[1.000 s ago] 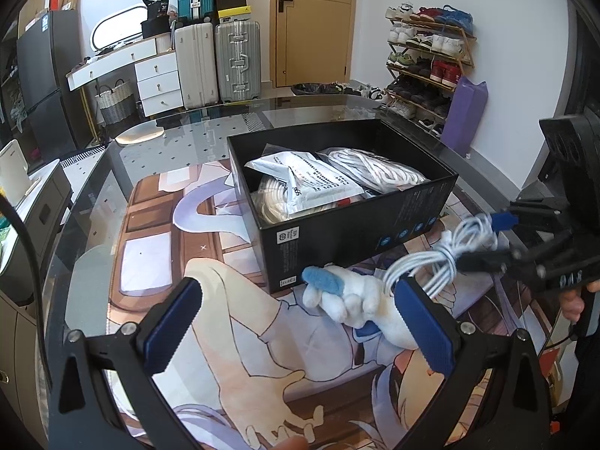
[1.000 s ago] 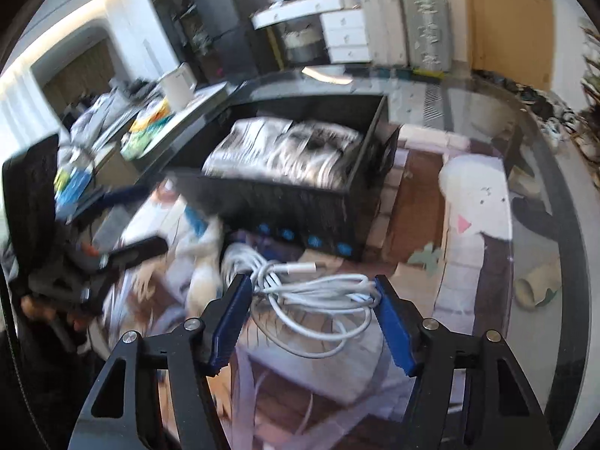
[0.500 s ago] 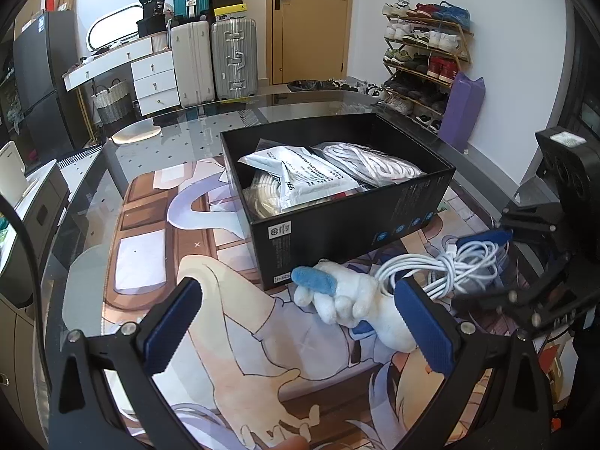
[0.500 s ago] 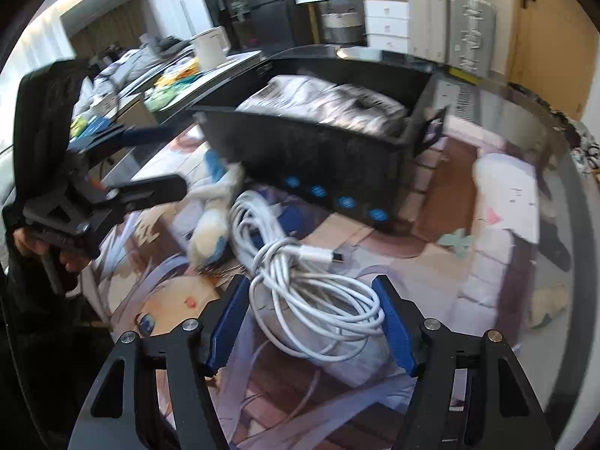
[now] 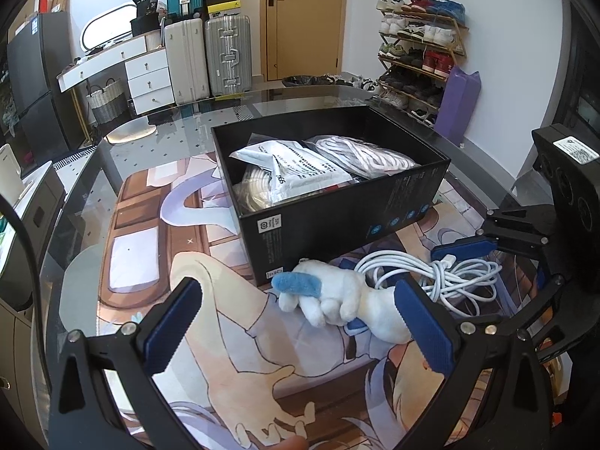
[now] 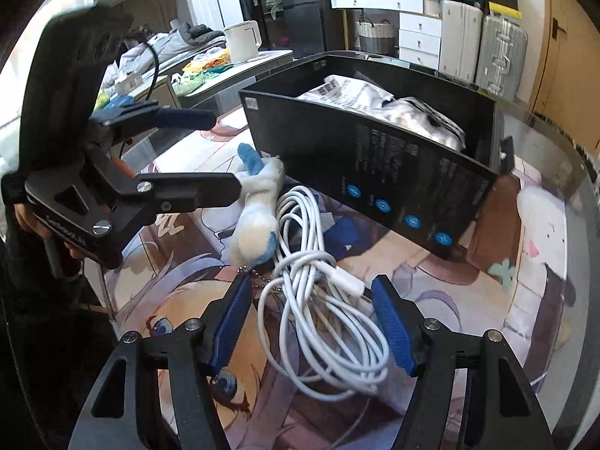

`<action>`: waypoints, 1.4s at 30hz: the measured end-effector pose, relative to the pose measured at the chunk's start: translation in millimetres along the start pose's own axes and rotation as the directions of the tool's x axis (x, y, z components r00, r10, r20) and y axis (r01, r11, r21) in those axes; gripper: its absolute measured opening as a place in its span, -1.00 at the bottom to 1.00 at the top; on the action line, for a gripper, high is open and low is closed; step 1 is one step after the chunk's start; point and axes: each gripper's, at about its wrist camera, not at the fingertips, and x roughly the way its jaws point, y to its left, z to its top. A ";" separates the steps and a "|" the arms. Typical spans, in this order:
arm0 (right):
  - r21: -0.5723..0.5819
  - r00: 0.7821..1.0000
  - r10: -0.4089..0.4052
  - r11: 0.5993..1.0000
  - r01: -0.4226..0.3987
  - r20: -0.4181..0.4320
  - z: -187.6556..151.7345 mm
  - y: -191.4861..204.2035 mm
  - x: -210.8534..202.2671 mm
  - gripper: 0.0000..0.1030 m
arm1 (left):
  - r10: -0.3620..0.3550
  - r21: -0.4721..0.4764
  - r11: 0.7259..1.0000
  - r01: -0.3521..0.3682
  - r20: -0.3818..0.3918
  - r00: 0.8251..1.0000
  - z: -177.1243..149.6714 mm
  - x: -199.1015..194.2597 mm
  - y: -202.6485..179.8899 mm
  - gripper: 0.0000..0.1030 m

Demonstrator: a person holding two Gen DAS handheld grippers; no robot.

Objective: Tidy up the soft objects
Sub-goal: 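Grasp the coiled white cable with the right tool while the left tool grasps the plush toy, then carry the plush toy and white cable with both tools over the black box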

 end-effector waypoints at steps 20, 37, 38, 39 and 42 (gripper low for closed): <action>-0.032 1.000 -0.001 0.999 0.001 -0.008 -13.0 -3.5 -14.8 -0.03 | -0.129 0.049 0.990 0.134 -0.087 0.988 -9.3 16.0 -16.0 1.00; -0.027 1.000 0.007 1.000 -0.008 -0.017 -16.1 -8.4 -17.8 -0.03 | -0.144 0.107 0.982 0.156 -0.114 0.983 -9.7 31.2 -24.8 0.78; -0.029 1.000 0.006 1.000 -0.006 -0.016 -16.1 -8.1 -17.7 -0.03 | -0.140 0.111 0.982 0.152 -0.110 0.984 -10.6 29.1 -24.8 0.77; -0.034 1.000 0.003 0.999 -0.003 -0.015 -16.2 -7.5 -17.7 -0.03 | -0.136 0.116 0.982 0.149 -0.108 0.985 -11.4 27.3 -25.0 0.77; -0.042 1.000 0.006 0.999 -0.006 -0.007 -16.3 -5.9 -18.6 -0.03 | -0.138 0.126 0.981 0.149 -0.093 0.986 -12.1 19.4 -24.6 0.77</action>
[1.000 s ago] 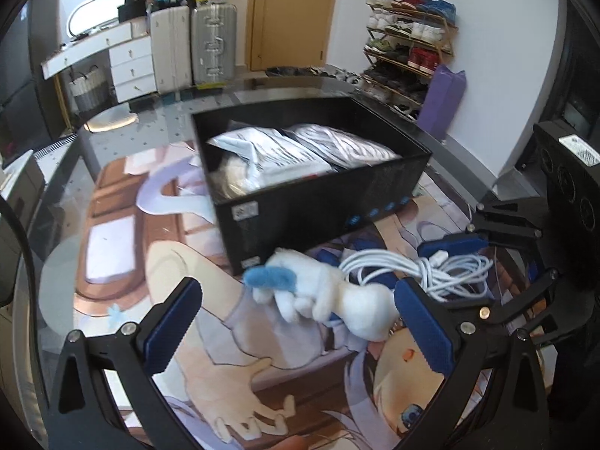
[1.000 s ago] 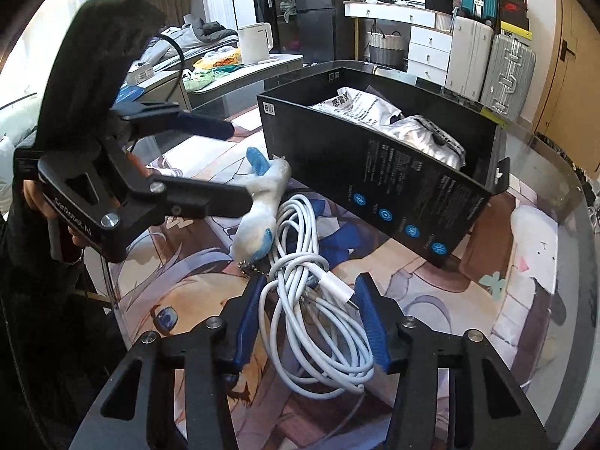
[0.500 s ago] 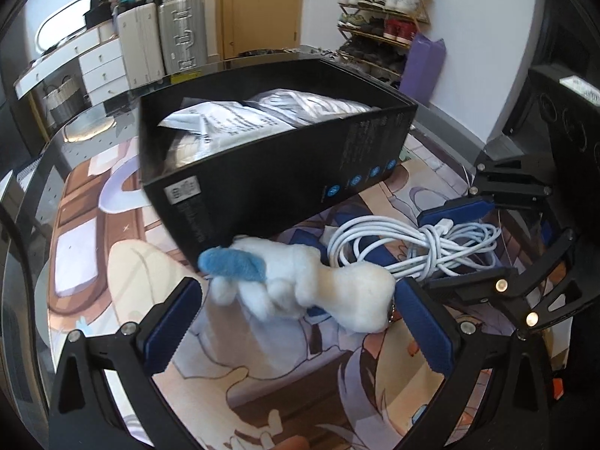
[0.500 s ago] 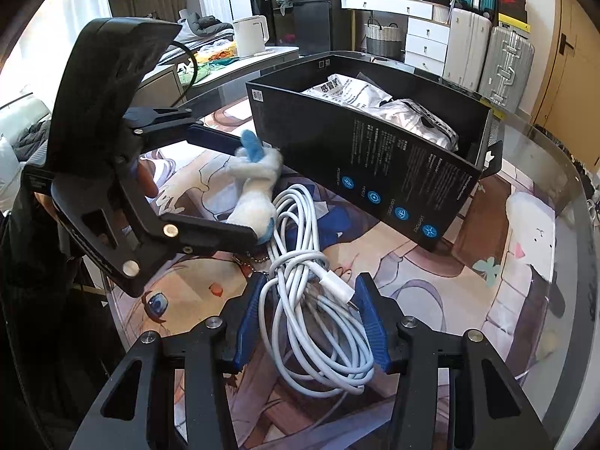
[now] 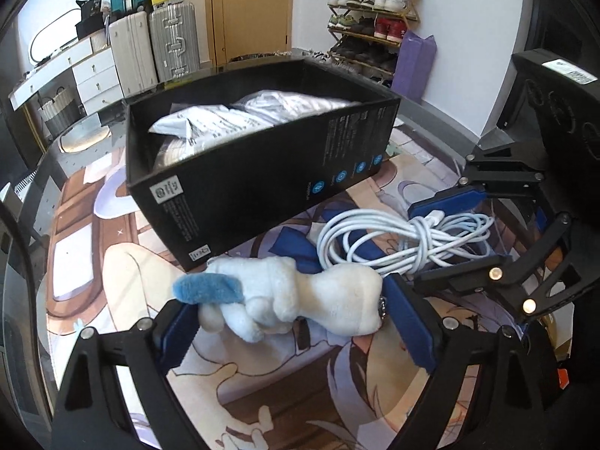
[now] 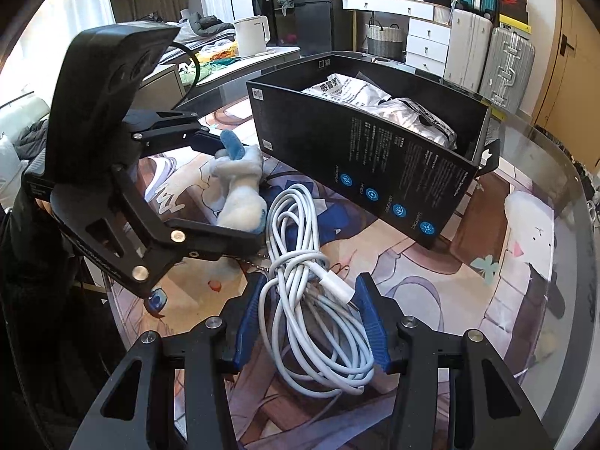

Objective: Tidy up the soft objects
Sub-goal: 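Carry the plush toy and white cable with both tools over the black box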

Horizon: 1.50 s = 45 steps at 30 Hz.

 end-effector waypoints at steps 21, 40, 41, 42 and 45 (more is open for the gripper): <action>-0.009 0.988 -0.005 1.000 0.006 0.157 6.4 7.9 -53.0 -0.06 | 0.014 -0.051 0.999 -0.006 0.154 0.988 12.6 -52.8 13.0 0.77; 0.257 0.951 -0.213 0.954 0.153 0.225 31.8 -36.6 -74.9 -0.06 | 0.086 -0.113 0.992 -0.059 0.250 0.964 45.0 -59.6 31.7 0.77; 0.266 0.951 -0.219 0.951 0.158 0.218 34.5 -38.4 -73.3 -0.06 | 0.093 -0.113 0.991 -0.067 0.249 0.964 45.8 -57.6 31.1 0.77; 0.275 0.951 -0.222 0.948 0.160 0.213 37.1 -39.5 -71.7 -0.07 | 0.104 -0.113 0.991 -0.077 0.249 0.963 48.6 -55.0 32.1 0.77; 0.298 0.951 -0.237 0.939 0.171 0.201 46.0 -45.0 -68.4 -0.07 | 0.110 -0.115 0.990 -0.084 0.246 0.963 54.0 -49.0 34.0 0.77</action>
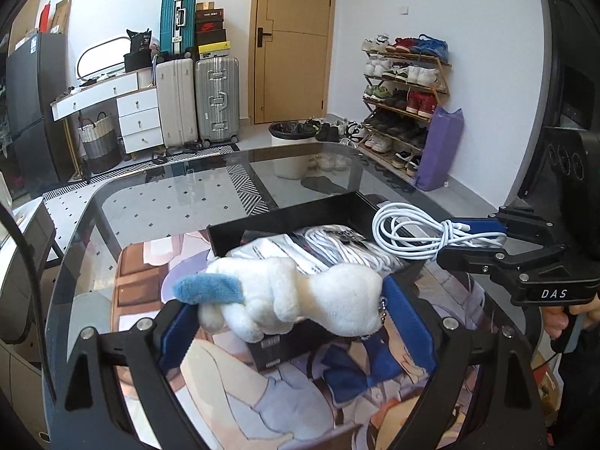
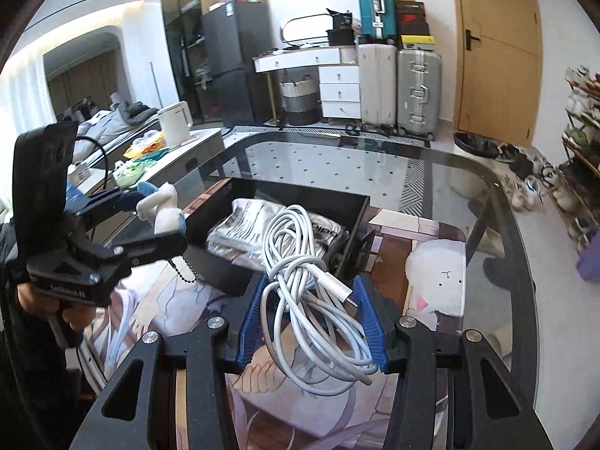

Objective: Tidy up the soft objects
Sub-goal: 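Carry the plush toy and white cable with both tools over the black box, then lower the plush toy and cable into the box and open both tools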

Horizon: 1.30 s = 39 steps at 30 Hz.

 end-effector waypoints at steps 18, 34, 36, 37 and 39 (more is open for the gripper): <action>-0.054 0.998 0.012 0.998 -0.016 -0.058 40.4 6.0 59.1 -0.06 | 0.037 0.053 0.998 -0.033 -0.064 0.997 13.8 47.1 4.4 0.78; -0.157 0.992 0.057 0.985 -0.073 -0.110 54.3 14.3 90.7 -0.06 | 0.070 0.123 0.990 -0.061 -0.071 0.995 17.0 62.6 0.3 0.79; -0.153 0.990 0.070 0.984 -0.089 -0.121 54.0 13.8 97.6 -0.06 | 0.078 0.134 0.989 -0.068 -0.069 0.995 15.8 62.8 -0.1 0.79; -0.152 0.990 0.075 0.984 -0.093 -0.122 53.7 13.7 99.4 -0.06 | 0.086 0.137 0.988 -0.076 -0.069 0.994 16.0 63.5 0.2 0.79; -0.147 0.989 0.085 0.984 -0.102 -0.121 52.9 12.2 102.7 -0.06 | 0.098 0.149 0.985 -0.088 -0.066 0.993 15.8 65.2 0.1 0.79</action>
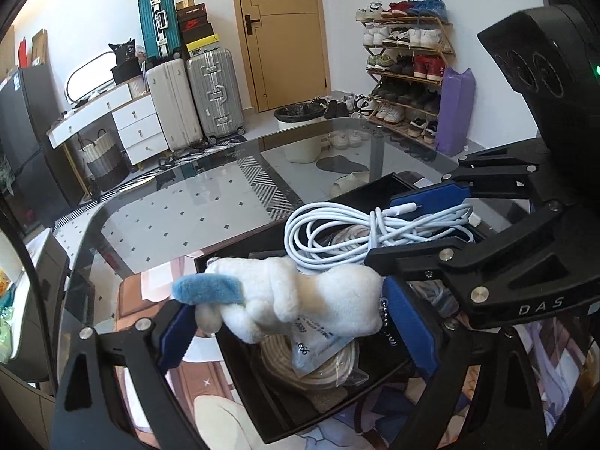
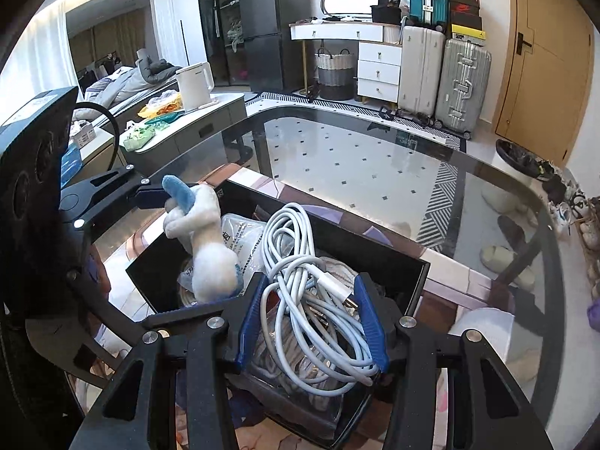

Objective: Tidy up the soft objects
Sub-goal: 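Lower the plush toy and cable into the box and open both tools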

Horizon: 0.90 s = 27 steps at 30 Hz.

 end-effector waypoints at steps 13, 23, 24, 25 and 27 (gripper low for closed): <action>0.053 0.994 -0.011 0.999 0.005 0.108 -20.8 -11.5 -36.6 0.49 | 0.010 -0.024 1.000 -0.011 -0.008 1.000 -4.9 -6.8 1.7 0.84; 0.122 0.971 -0.096 0.990 0.071 0.219 -53.6 -1.7 -82.8 0.99 | 0.027 -0.141 0.990 -0.016 0.074 0.997 -15.9 -45.1 8.7 1.00; 0.125 0.969 -0.102 0.989 0.075 0.223 -57.8 0.9 -85.4 0.99 | 0.031 -0.154 0.988 -0.018 0.082 0.996 -18.4 -50.5 8.7 1.00; 0.129 0.967 -0.111 0.988 0.082 0.230 -61.3 4.1 -87.9 0.99 | 0.036 -0.162 0.987 -0.022 0.088 0.995 -20.9 -53.1 8.9 1.00; 0.143 0.962 -0.119 0.986 0.085 0.248 -66.8 6.0 -92.1 0.99 | 0.052 -0.180 0.983 -0.032 0.104 0.993 -26.5 -60.4 8.3 1.00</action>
